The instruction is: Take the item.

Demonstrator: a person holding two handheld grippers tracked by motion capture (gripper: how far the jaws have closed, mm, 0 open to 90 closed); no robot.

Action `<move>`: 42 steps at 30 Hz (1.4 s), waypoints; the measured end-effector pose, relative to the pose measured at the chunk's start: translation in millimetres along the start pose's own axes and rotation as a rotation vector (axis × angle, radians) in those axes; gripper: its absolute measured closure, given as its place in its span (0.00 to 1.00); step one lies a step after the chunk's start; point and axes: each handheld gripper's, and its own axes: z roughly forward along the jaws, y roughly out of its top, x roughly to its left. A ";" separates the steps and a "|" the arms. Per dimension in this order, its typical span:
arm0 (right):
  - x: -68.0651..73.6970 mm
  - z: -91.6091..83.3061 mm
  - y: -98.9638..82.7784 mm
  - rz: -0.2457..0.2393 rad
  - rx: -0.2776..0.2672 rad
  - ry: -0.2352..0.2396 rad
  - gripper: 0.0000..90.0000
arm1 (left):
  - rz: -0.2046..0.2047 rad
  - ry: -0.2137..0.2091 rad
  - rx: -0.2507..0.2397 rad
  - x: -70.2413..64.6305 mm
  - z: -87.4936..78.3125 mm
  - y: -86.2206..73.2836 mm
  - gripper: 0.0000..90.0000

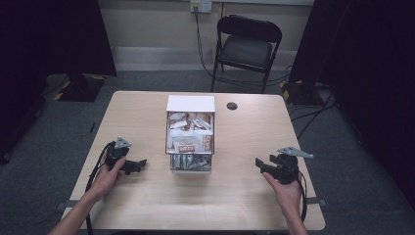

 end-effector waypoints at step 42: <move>44.7 -45.2 53.4 -0.115 -0.087 0.189 0.58 | -0.001 0.001 0.000 -0.1 0.0 -0.1 0.00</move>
